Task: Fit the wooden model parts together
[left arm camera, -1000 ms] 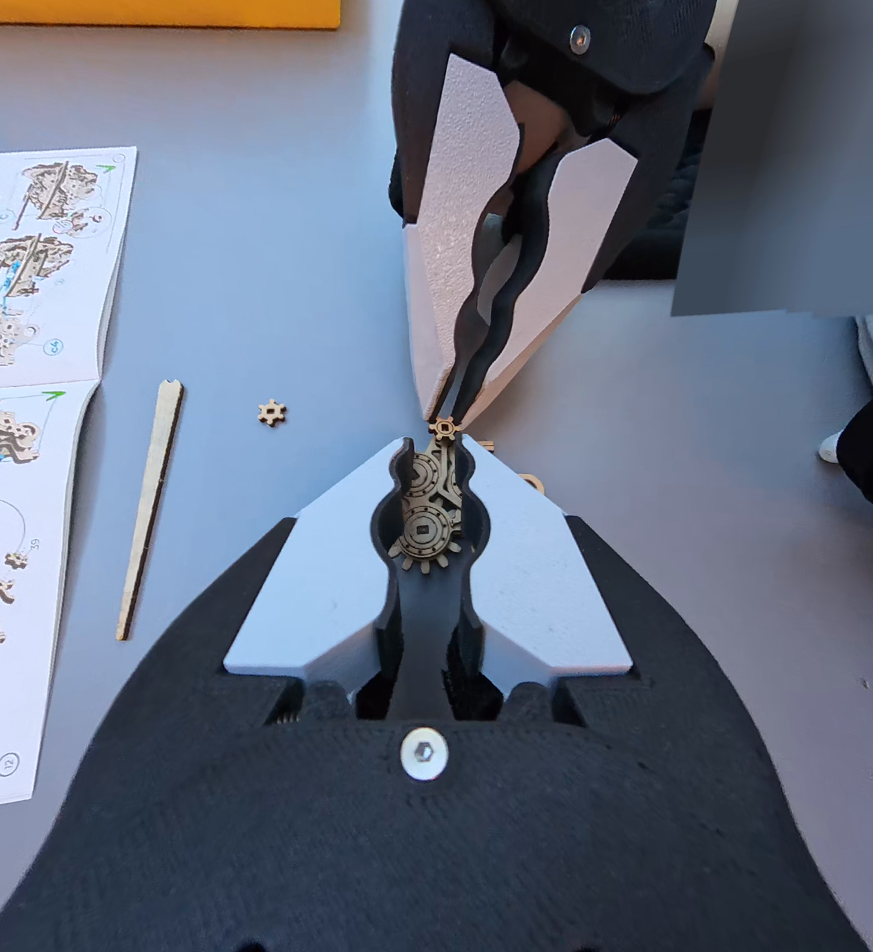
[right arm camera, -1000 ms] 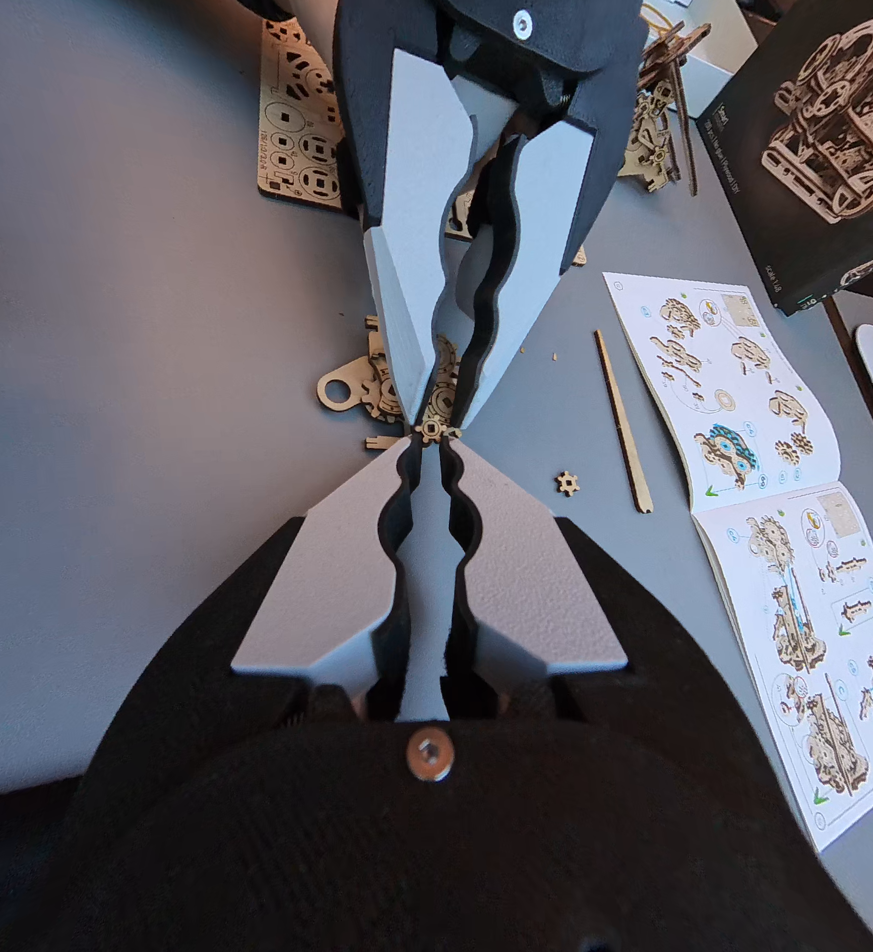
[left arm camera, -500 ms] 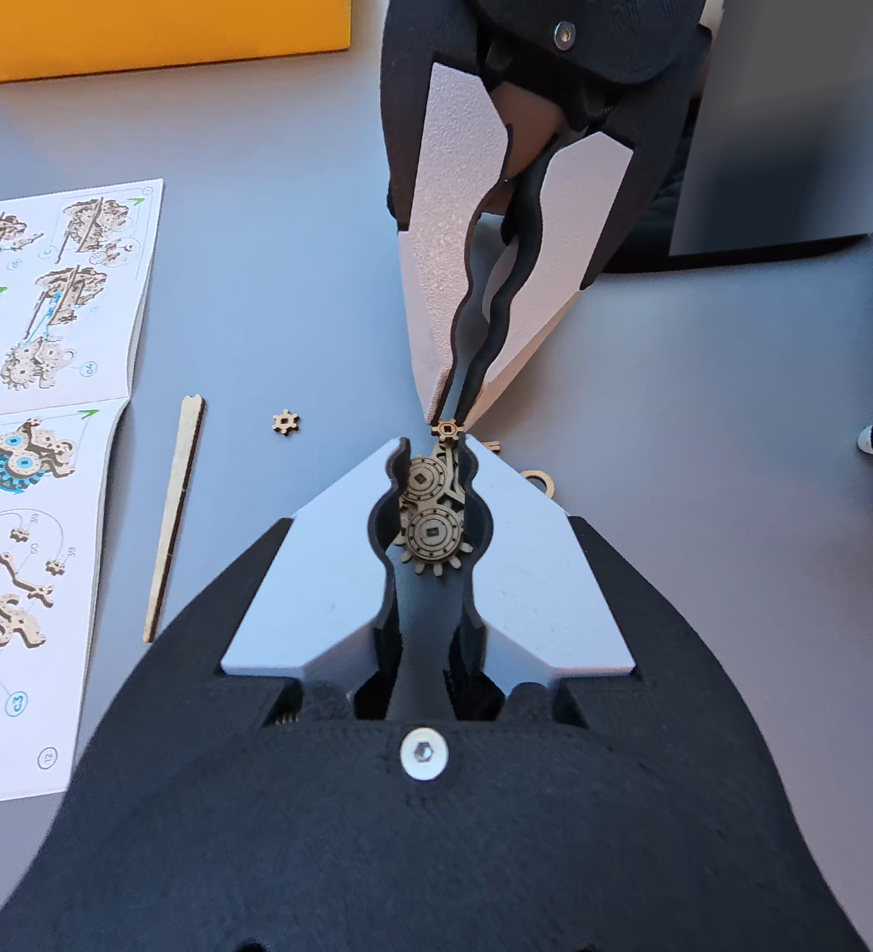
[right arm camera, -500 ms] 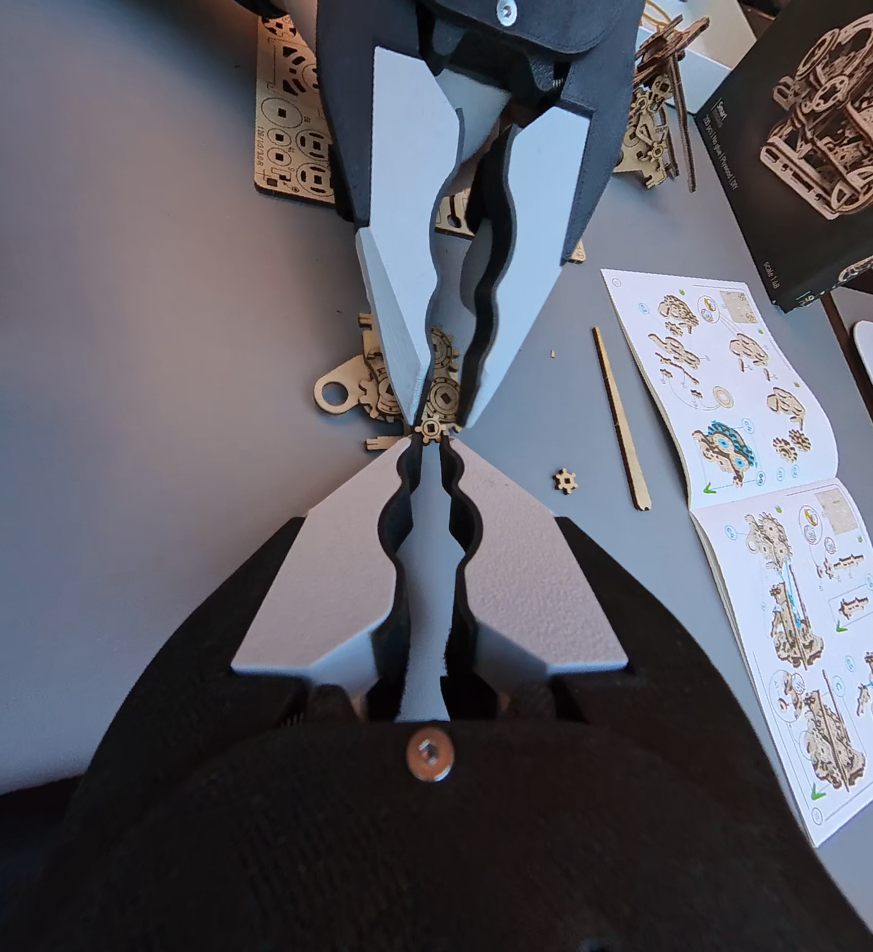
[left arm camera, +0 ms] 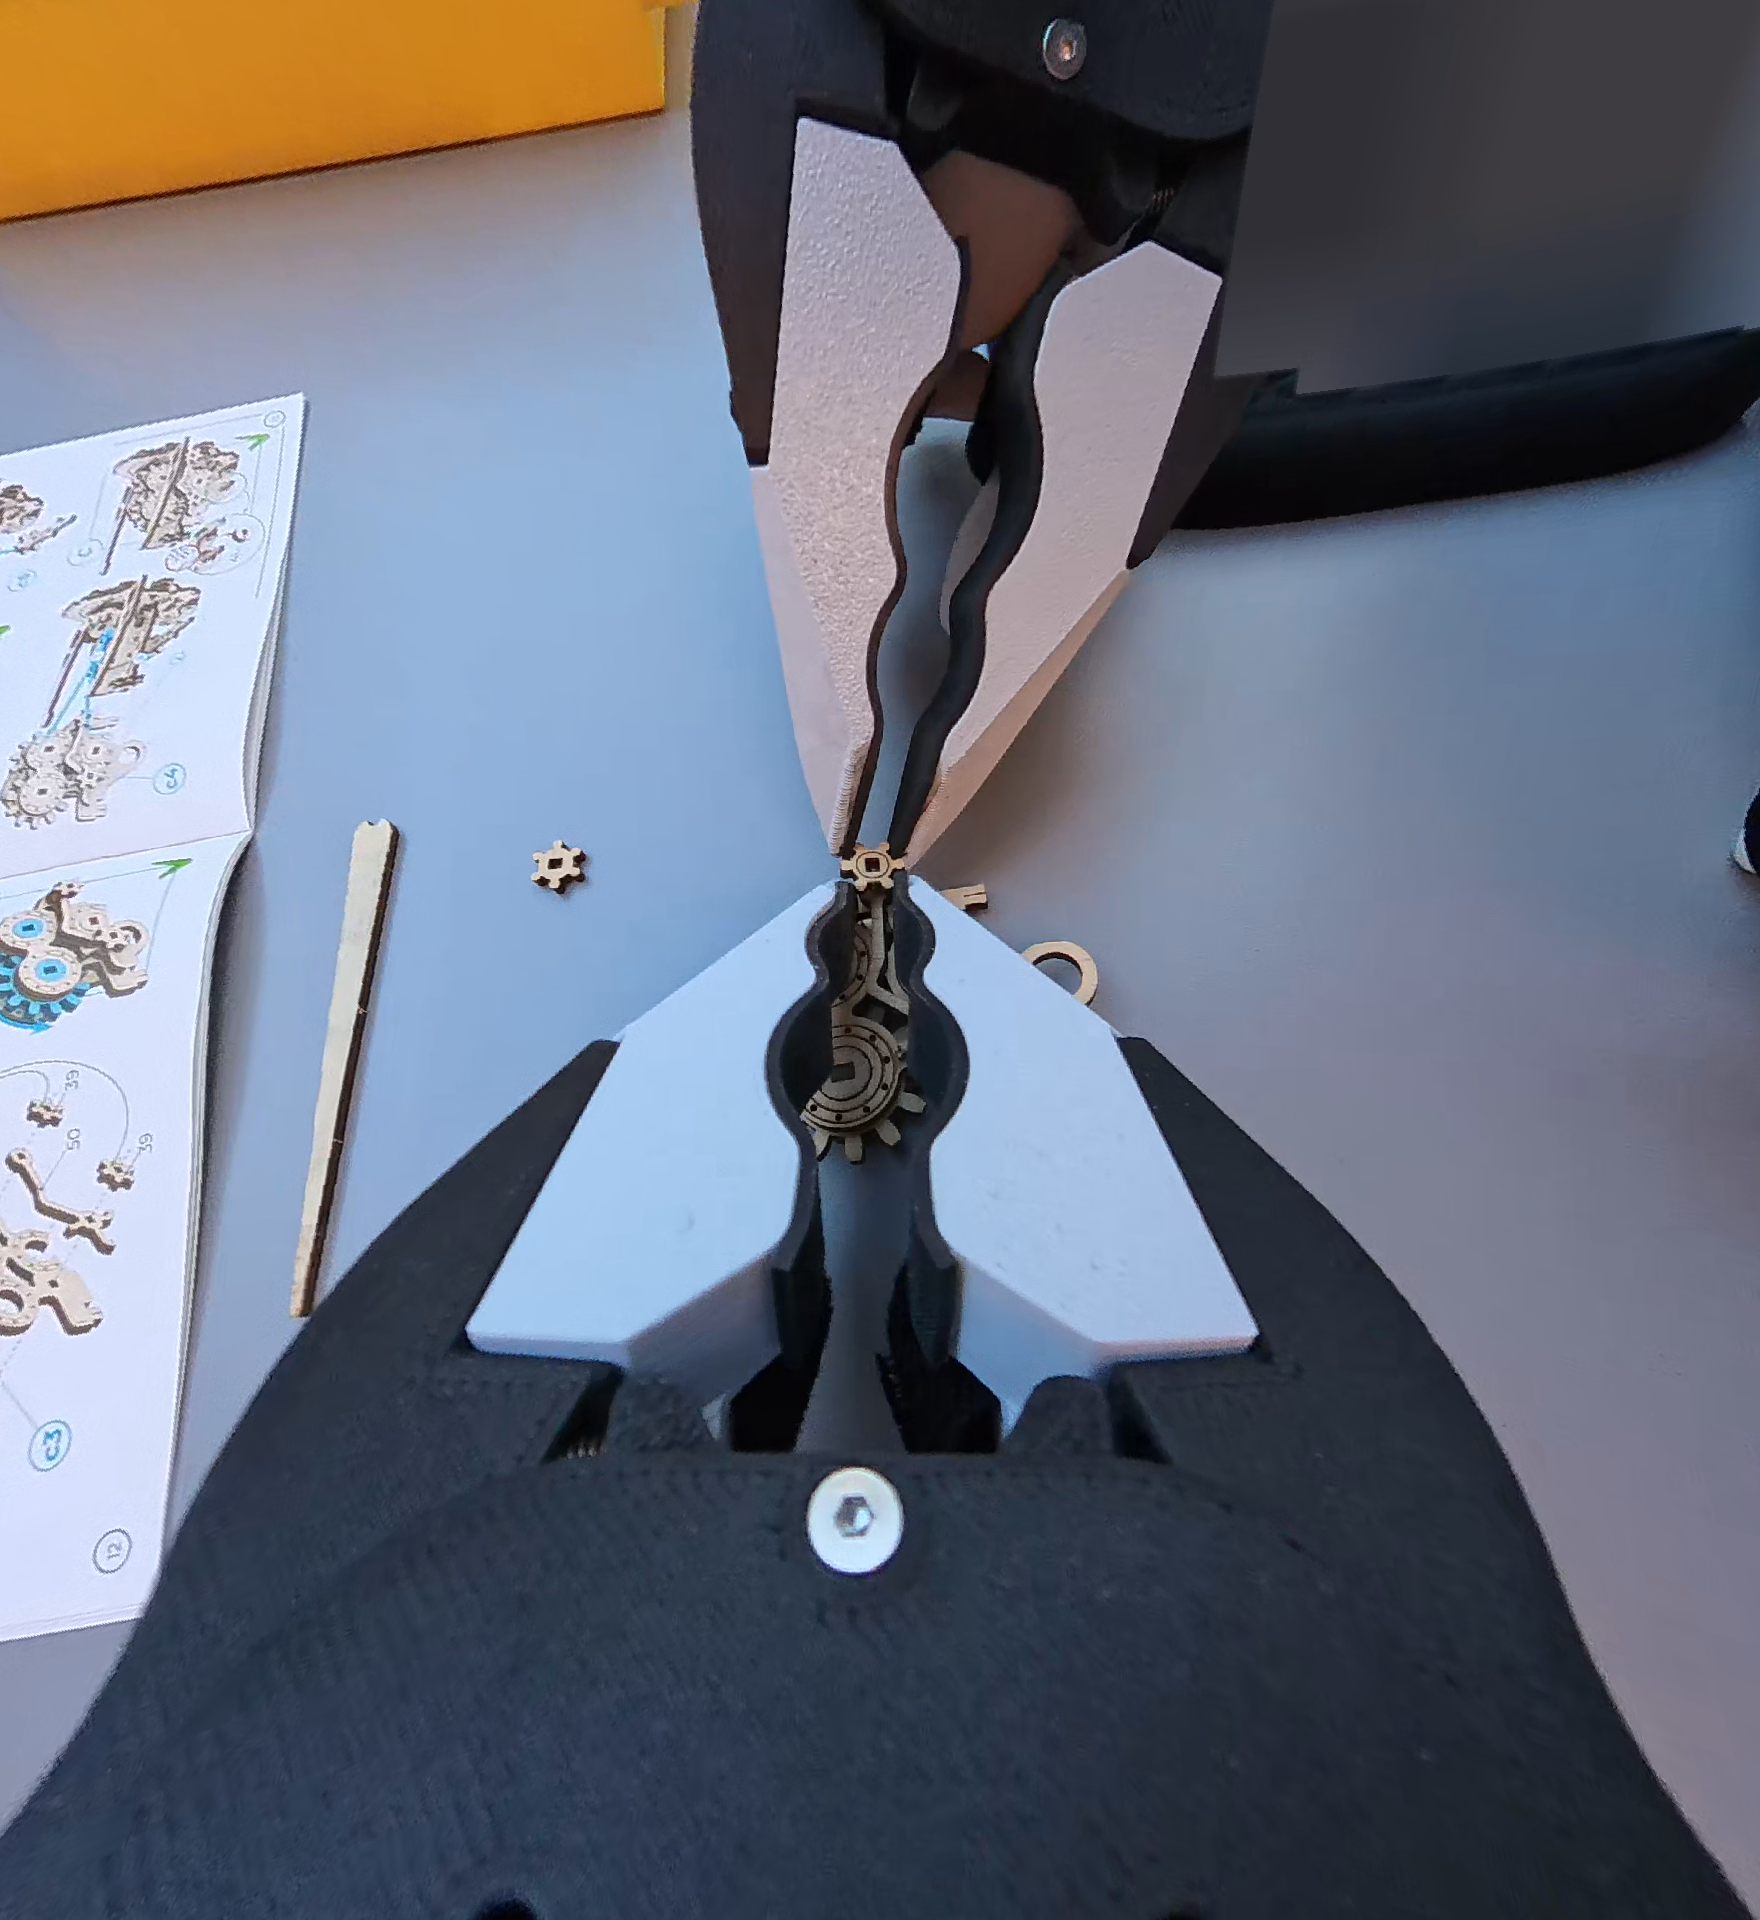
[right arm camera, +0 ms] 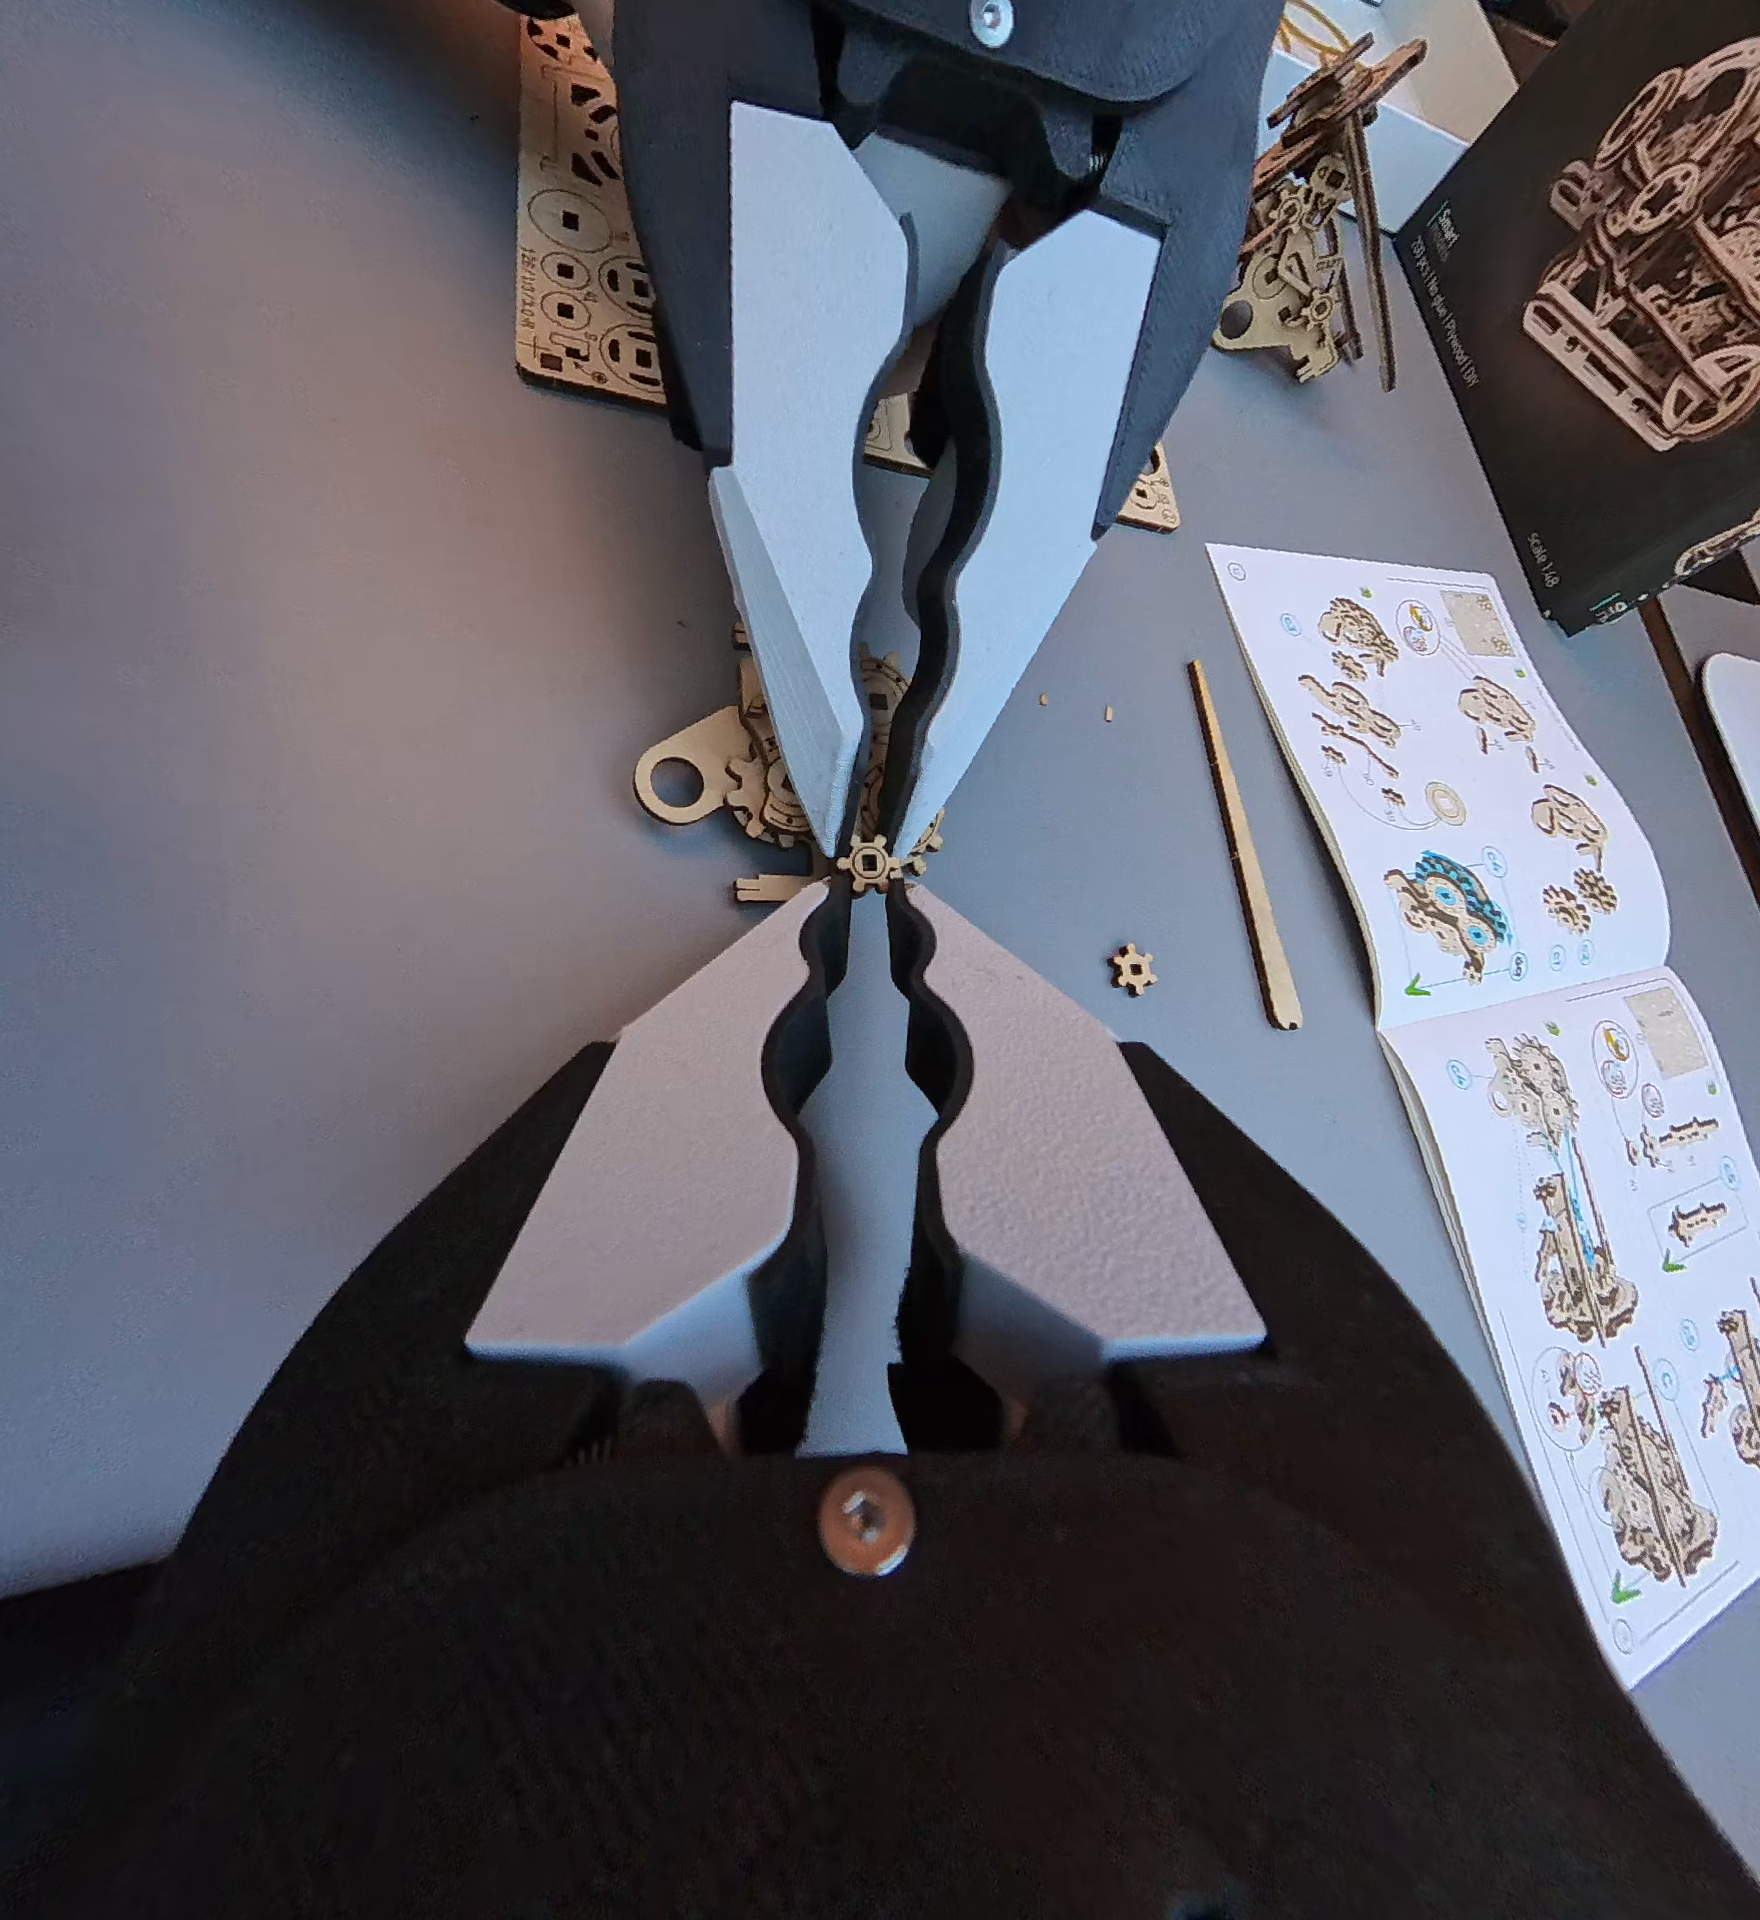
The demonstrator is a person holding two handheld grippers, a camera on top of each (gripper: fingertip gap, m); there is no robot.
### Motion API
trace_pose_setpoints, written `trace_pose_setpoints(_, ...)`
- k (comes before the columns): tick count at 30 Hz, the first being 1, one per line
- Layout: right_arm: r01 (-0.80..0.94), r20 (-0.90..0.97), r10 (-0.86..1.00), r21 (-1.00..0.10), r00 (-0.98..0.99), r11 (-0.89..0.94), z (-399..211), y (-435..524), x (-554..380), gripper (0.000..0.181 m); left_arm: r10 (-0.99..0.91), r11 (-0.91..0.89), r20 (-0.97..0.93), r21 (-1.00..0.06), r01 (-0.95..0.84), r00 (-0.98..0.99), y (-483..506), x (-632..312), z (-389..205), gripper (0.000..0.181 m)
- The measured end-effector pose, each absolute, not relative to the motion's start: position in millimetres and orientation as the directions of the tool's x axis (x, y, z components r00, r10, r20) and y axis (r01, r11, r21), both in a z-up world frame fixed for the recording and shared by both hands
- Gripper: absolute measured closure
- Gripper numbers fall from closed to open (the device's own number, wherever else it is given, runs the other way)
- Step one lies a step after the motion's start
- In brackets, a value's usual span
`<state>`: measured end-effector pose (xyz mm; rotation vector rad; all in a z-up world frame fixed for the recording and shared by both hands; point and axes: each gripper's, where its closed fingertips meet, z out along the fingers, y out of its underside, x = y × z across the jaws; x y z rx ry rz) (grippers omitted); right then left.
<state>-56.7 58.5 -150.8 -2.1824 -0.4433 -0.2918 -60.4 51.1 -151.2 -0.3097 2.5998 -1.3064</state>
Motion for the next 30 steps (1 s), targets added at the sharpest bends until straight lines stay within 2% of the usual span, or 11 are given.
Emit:
trace_pose_setpoints(6,0.421,0.366,0.214,-0.716,0.906,-0.556,-150.7,58.9,-57.0,0.175,-0.286,0.574,-0.042,-0.807,-0.136,-0.957,52.0,-61.2,-152.2,0.177)
trace_pose_setpoints(24,0.462,0.402,0.234,-0.696,0.885,-0.550,-152.2,57.7,-56.1,0.173,-0.290,0.574,-0.048,-0.808,-0.133,-0.956,52.2,-61.0,-151.7,0.177)
trace_pose_setpoints(27,0.453,0.383,0.244,-0.717,0.891,-0.530,-147.4,55.3,-57.9,0.172,-0.291,0.575,-0.047,-0.807,-0.135,-0.956,52.4,-60.9,-151.8,0.177)
trace_pose_setpoints(30,0.357,0.291,0.209,-0.809,0.934,-0.467,-129.7,56.2,-59.3,0.181,-0.292,0.576,-0.046,-0.806,-0.137,-0.955,52.5,-60.8,-152.2,0.177)
